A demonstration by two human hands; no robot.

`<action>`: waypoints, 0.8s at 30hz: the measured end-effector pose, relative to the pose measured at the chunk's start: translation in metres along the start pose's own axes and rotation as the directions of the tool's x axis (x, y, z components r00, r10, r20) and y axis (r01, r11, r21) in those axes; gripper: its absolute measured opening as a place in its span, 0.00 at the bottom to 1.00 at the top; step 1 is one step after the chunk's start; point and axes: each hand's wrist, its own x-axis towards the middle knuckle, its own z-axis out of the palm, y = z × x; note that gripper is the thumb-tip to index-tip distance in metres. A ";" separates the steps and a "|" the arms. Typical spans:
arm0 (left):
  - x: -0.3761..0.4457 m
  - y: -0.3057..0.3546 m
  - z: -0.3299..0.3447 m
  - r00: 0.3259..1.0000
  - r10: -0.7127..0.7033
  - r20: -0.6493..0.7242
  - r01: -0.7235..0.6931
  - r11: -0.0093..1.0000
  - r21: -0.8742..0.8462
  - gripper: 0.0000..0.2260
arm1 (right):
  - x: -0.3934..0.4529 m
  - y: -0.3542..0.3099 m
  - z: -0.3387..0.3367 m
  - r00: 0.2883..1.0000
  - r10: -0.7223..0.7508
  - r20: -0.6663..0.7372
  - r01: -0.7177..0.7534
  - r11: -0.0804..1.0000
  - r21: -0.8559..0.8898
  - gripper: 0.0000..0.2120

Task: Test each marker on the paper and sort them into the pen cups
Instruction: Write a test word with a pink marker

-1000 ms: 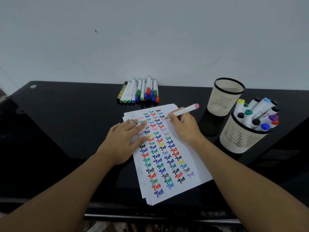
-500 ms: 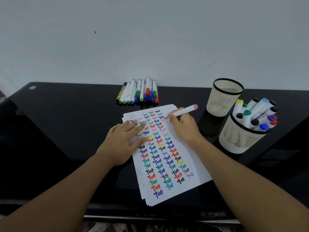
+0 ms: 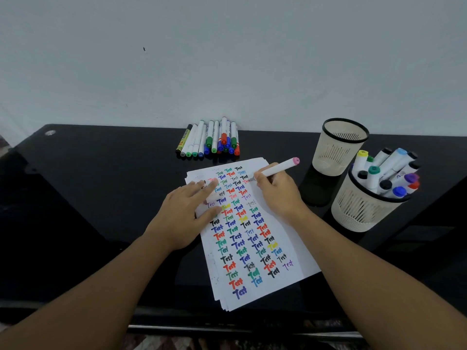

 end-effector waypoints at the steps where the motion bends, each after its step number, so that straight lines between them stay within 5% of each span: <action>1: -0.001 -0.001 0.001 0.999 -0.008 -0.053 0.006 1.000 -0.026 0.30 | 0.000 0.001 0.000 1.000 -0.006 -0.008 0.006 1.000 0.000 0.09; 7: -0.003 -0.006 0.006 0.973 0.036 -0.226 -0.039 0.999 -0.009 0.16 | -0.003 0.006 -0.001 0.990 -0.137 -0.024 0.138 0.988 0.068 0.07; 11: -0.004 -0.007 0.007 0.964 0.072 -0.258 -0.069 0.997 0.020 0.14 | -0.007 0.008 0.003 0.962 -0.270 -0.042 0.265 0.960 -0.086 0.08; 14: -0.004 -0.005 0.008 0.959 0.097 -0.267 -0.090 0.995 0.039 0.14 | -0.006 0.008 0.004 0.941 -0.336 0.029 0.330 0.897 -0.294 0.22; 19: -0.007 -0.004 0.007 0.956 0.122 -0.265 -0.108 0.992 0.068 0.13 | -0.007 -0.007 -0.004 0.964 -0.175 0.198 0.230 0.927 -0.297 0.39; 24: -0.007 -0.003 0.006 0.955 0.119 -0.273 -0.105 0.992 0.067 0.13 | -0.006 -0.026 -0.016 0.979 -0.156 0.135 0.156 0.988 0.005 0.18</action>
